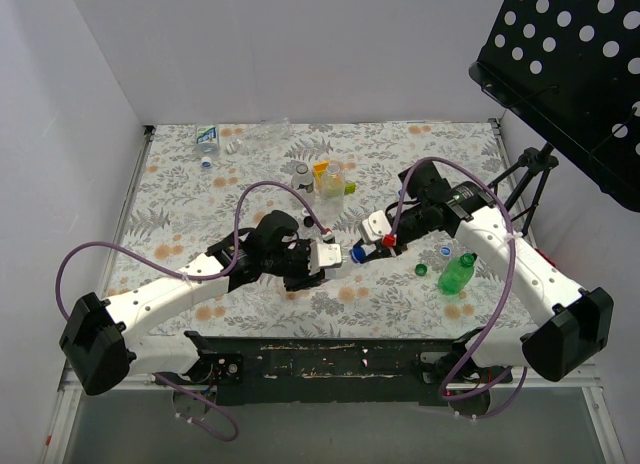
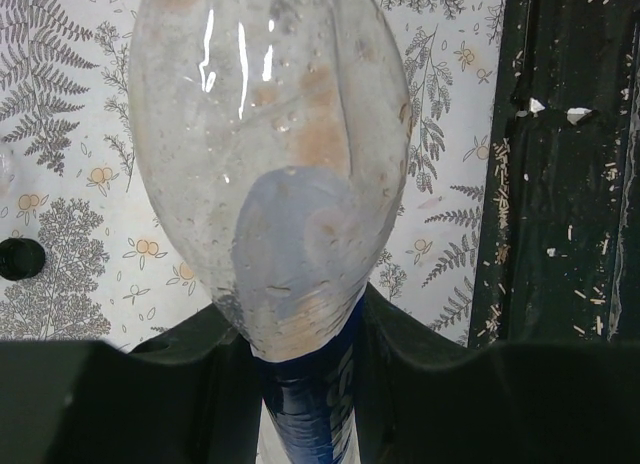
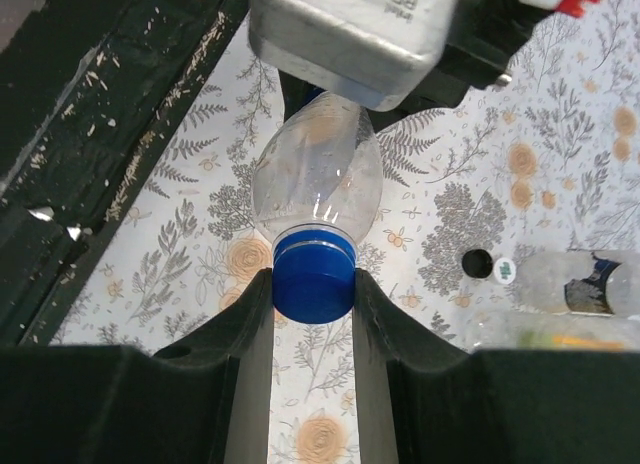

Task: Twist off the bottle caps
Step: Unscrew the bottle cap from the plastic bottle.

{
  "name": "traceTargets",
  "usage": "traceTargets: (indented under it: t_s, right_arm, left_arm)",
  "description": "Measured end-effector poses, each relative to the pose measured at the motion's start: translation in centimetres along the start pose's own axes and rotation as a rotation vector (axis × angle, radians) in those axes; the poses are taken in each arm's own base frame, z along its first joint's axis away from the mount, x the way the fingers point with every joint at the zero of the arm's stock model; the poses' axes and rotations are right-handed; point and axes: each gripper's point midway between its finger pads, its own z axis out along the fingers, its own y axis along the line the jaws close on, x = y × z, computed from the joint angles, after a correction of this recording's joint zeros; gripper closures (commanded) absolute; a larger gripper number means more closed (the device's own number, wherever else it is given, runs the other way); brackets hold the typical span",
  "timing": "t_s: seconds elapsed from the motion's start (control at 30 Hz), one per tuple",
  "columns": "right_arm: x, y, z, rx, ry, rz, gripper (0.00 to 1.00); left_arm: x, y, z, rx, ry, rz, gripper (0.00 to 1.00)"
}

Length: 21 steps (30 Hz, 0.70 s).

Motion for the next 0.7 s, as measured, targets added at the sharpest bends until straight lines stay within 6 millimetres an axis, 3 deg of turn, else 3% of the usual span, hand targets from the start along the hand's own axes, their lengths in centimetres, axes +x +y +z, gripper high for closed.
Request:
traceTargets:
  t_s: [0.1, 0.23, 0.5, 0.7]
  right_arm:
    - [0.1, -0.1, 0.2, 0.018, -0.005, 0.098, 0.45]
    - [-0.2, -0.6, 0.2, 0.046, -0.021, 0.163, 0.37]
    - [-1.0, -0.8, -0.7, 0.095, -0.065, 0.331, 0.34]
    - [-0.8, -3.6, -3.5, 0.254, -0.149, 0.728, 0.34]
  left_arm:
    - [0.1, 0.2, 0.0, -0.011, 0.008, -0.001, 0.81]
    - [0.1, 0.3, 0.0, -0.018, 0.007, 0.002, 0.81]
    - [0.0, 0.7, 0.0, -0.035, 0.005, 0.001, 0.81]
    - [0.2, 1.7, -0.1, -0.096, 0.018, -0.024, 0.81]
